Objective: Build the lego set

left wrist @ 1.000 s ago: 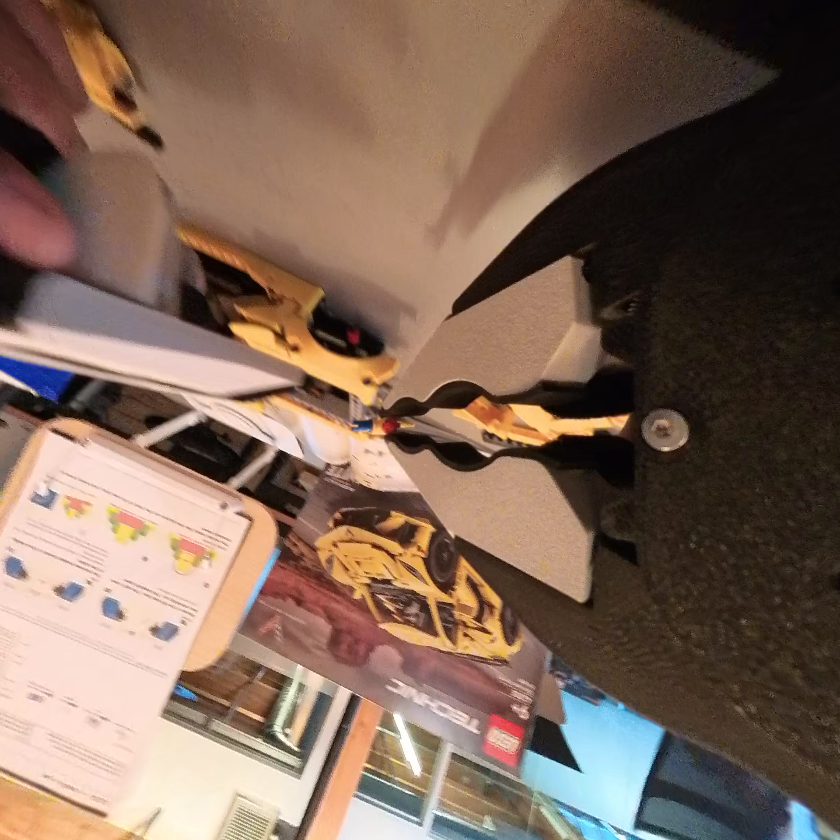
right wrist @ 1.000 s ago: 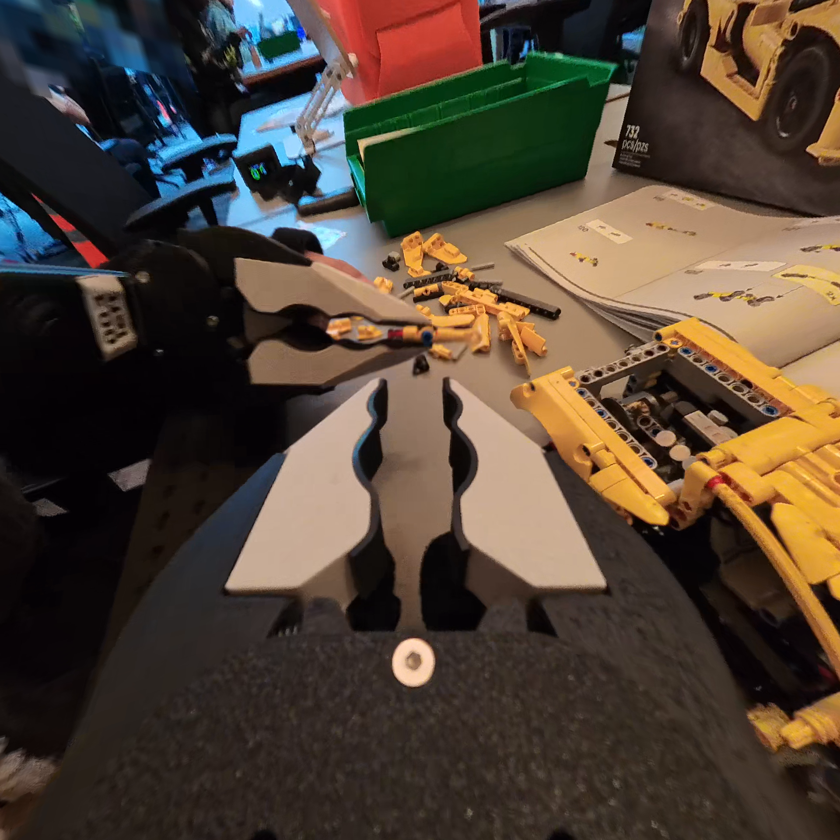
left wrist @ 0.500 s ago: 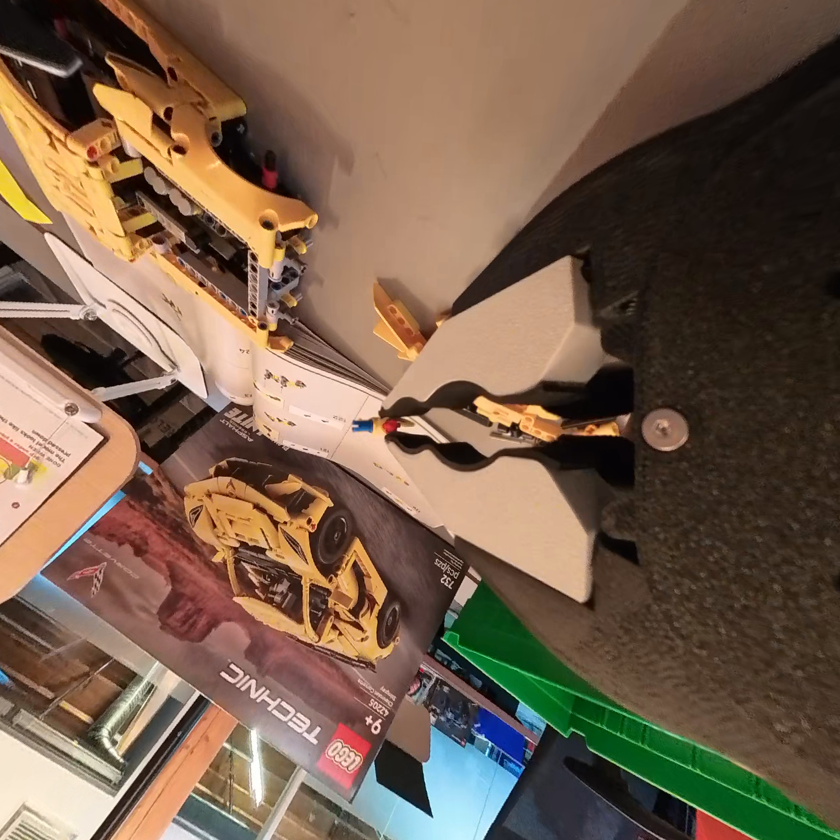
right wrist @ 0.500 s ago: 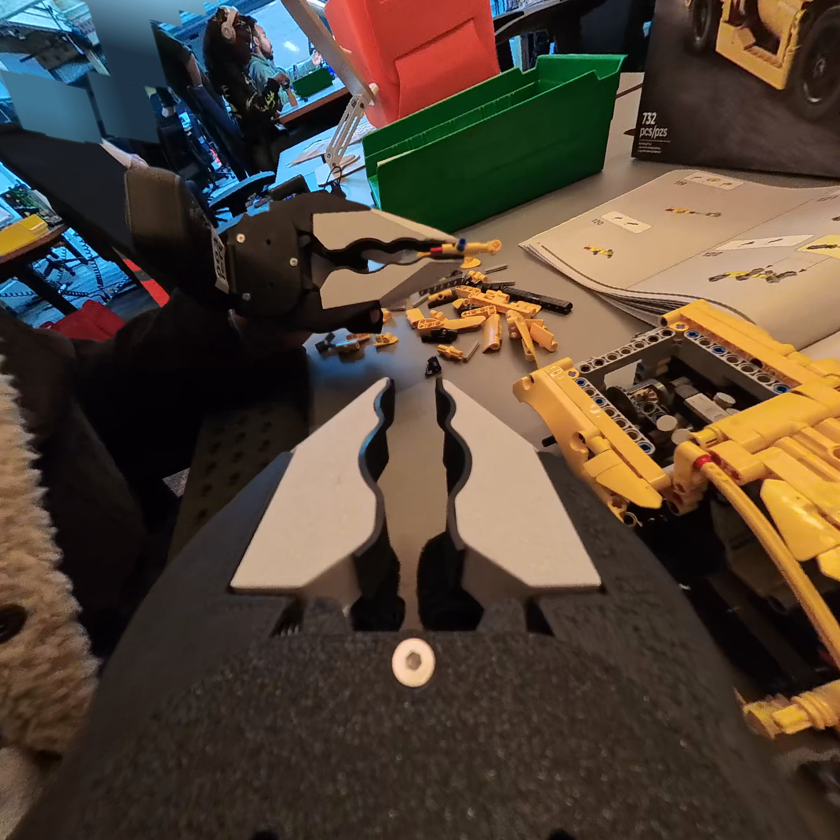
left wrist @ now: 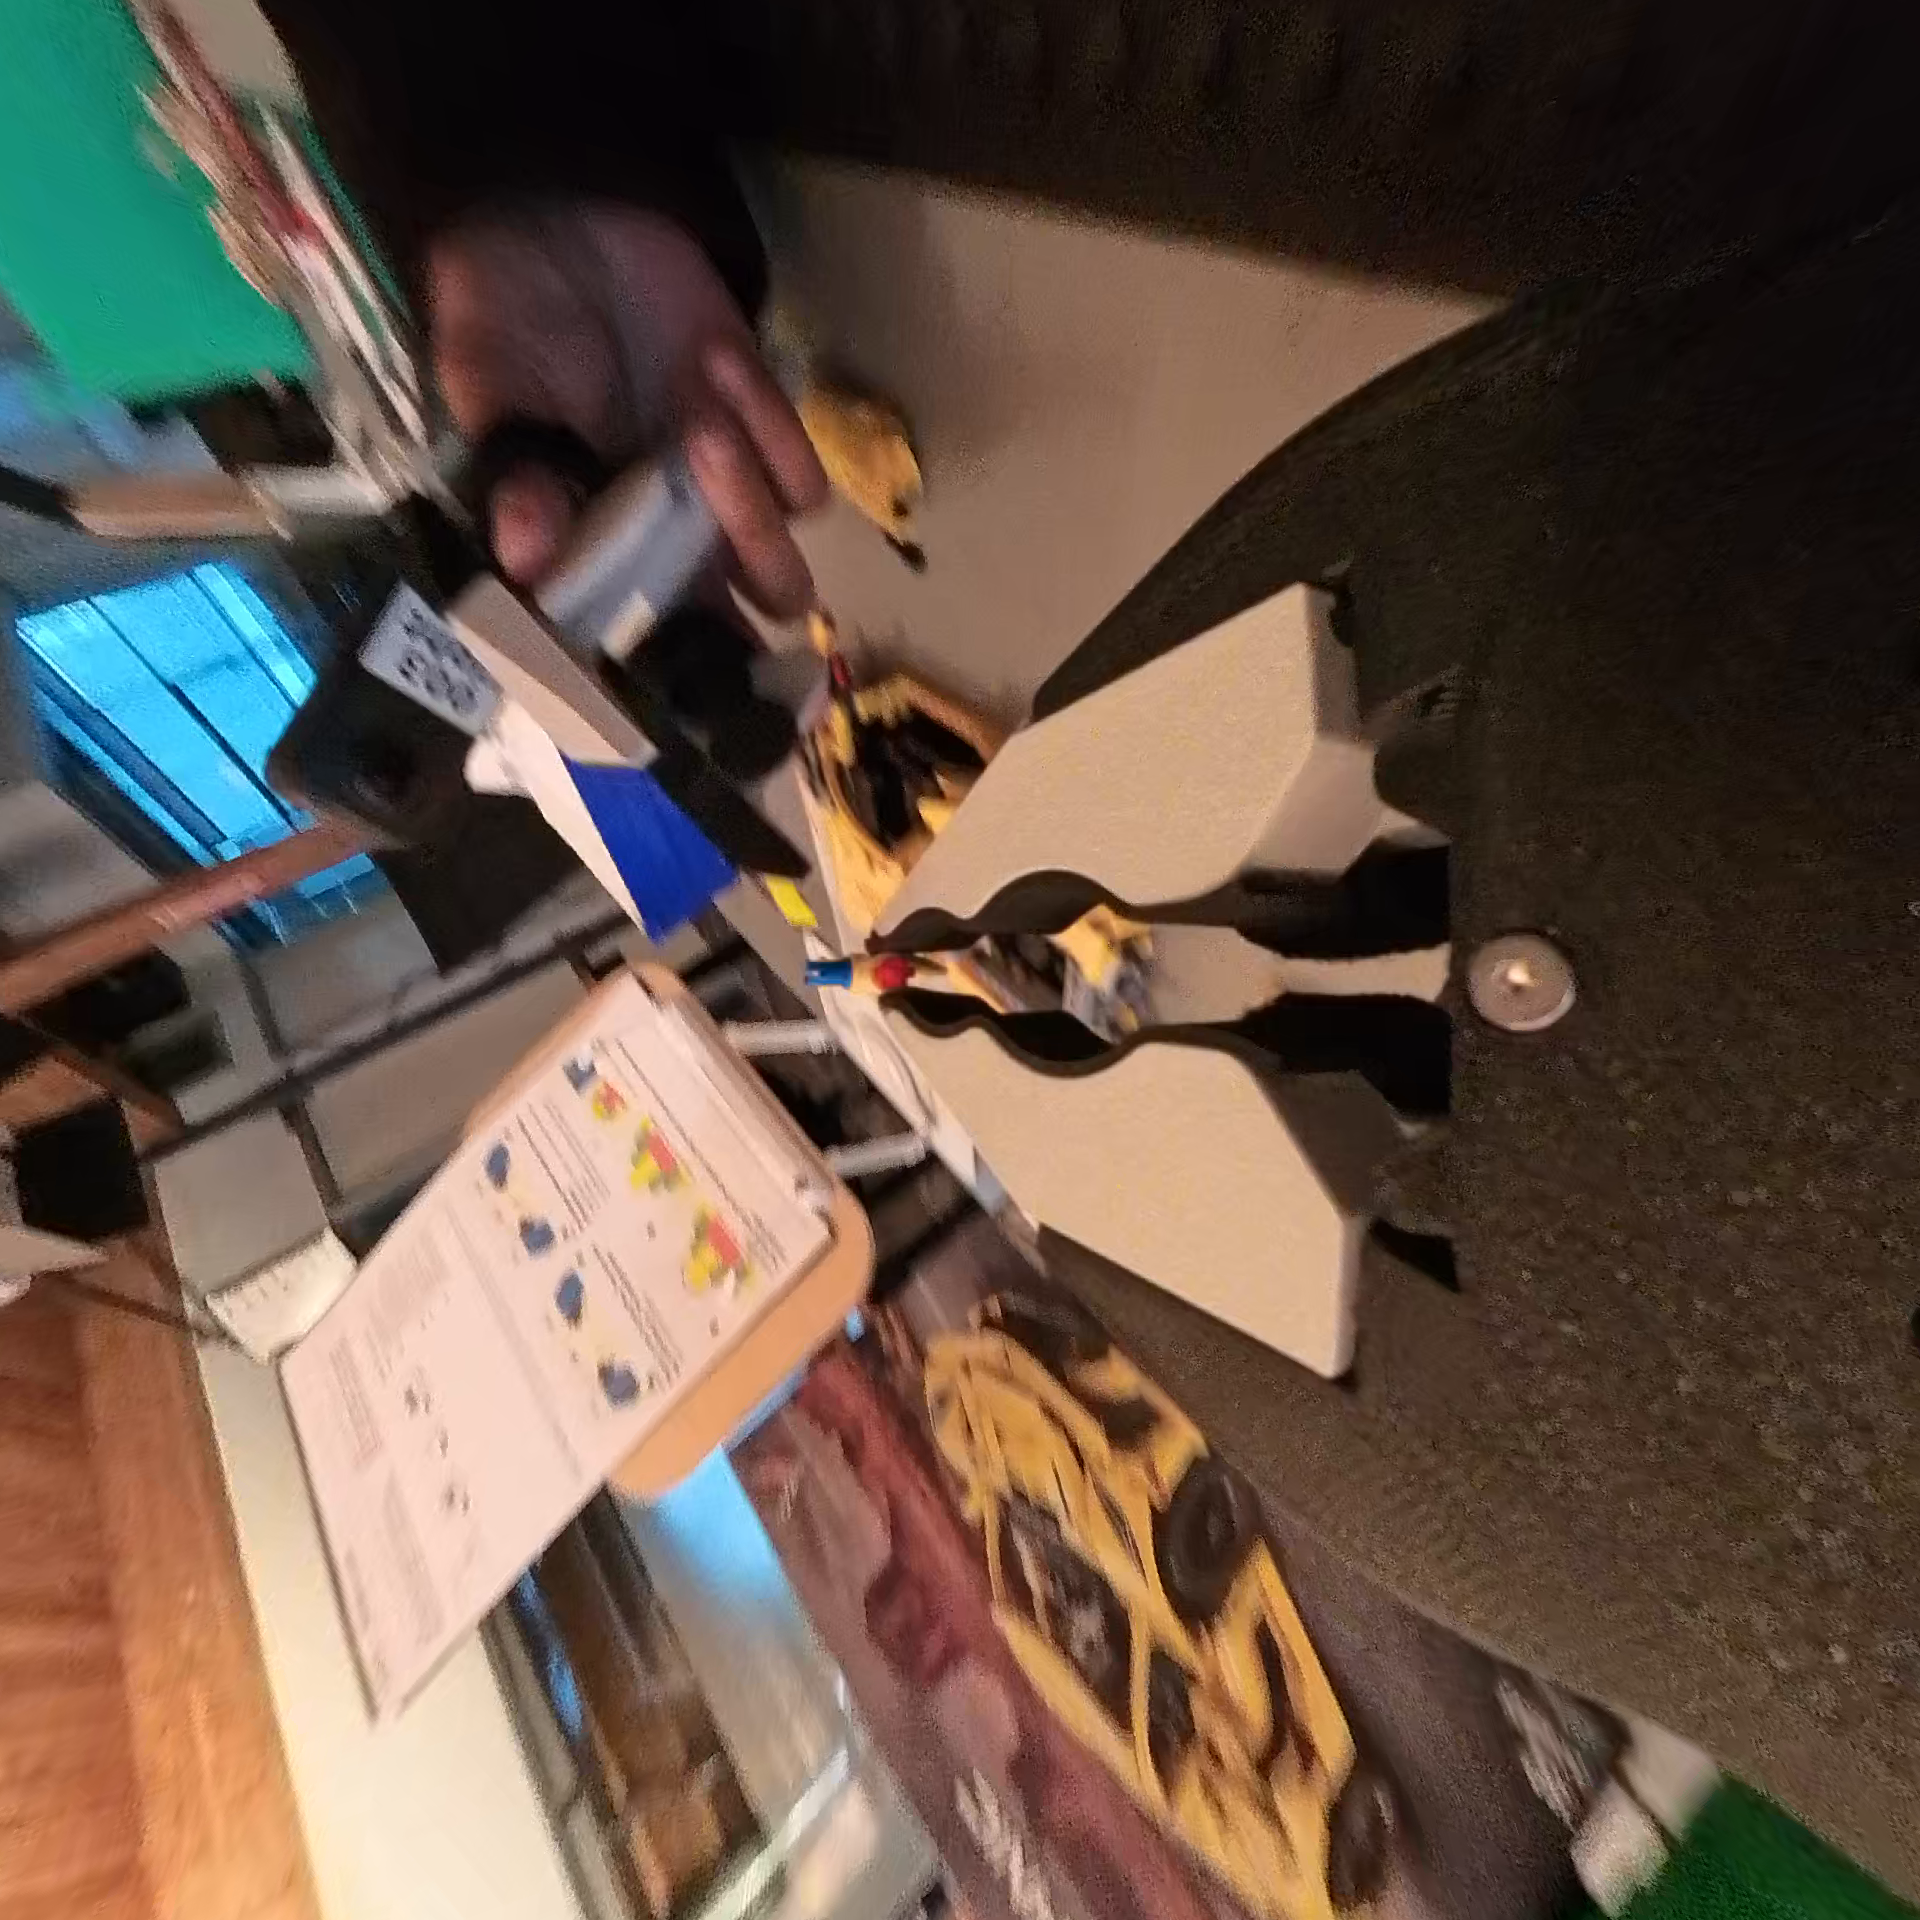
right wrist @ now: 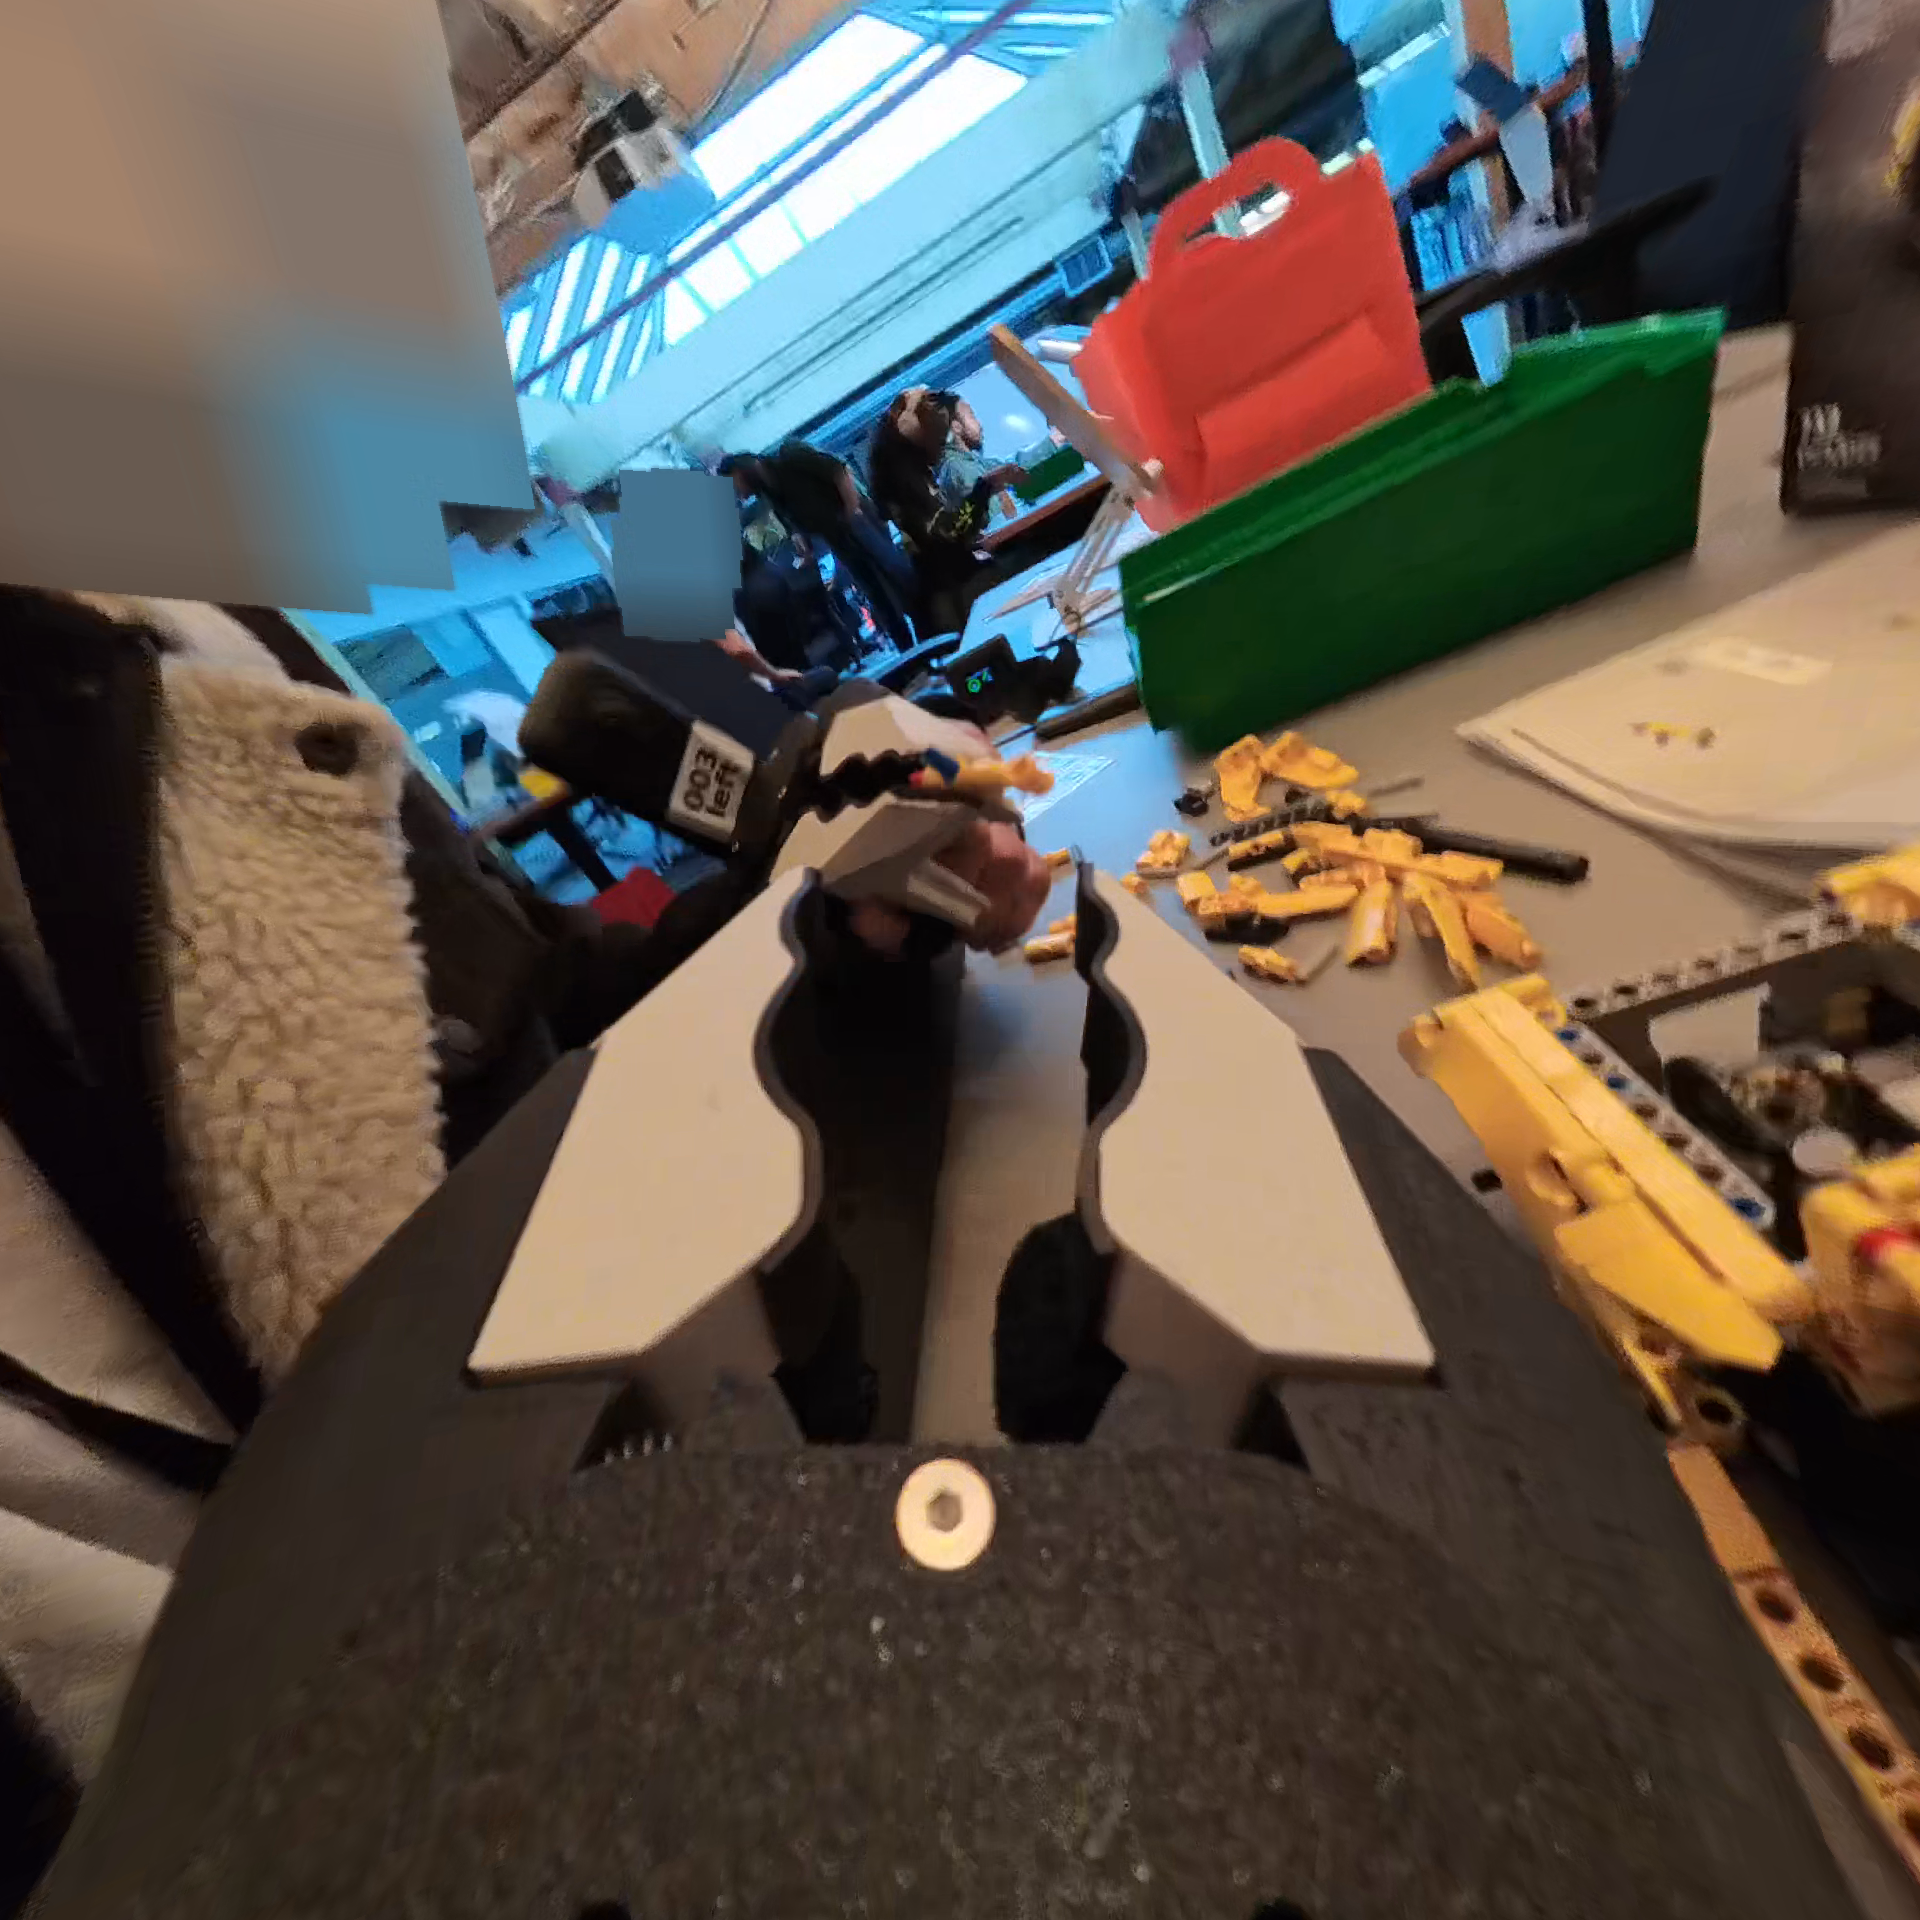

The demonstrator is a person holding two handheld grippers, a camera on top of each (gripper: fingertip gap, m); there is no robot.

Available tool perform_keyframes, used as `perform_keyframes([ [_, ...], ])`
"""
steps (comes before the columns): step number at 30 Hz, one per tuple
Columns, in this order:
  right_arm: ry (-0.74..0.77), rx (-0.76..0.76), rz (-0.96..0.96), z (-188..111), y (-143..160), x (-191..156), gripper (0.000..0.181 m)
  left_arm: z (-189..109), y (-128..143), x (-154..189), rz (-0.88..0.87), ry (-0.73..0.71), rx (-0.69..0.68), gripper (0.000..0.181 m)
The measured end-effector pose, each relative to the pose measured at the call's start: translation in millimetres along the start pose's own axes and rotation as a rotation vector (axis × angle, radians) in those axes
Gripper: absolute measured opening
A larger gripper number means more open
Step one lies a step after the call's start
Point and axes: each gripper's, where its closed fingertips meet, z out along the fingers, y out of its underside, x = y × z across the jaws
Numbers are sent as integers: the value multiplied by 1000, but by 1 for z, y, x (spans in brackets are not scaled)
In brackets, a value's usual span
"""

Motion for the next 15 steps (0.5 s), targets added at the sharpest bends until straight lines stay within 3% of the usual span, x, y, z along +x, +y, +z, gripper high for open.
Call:
perform_keyframes([
  [6,-29,-93,-297,2,15,-21,32,-5,-21,39,-265,263,57,7],
  [15,-86,-130,-437,4,26,-37,6,-12,-30,52,-441,417,82,7],
])
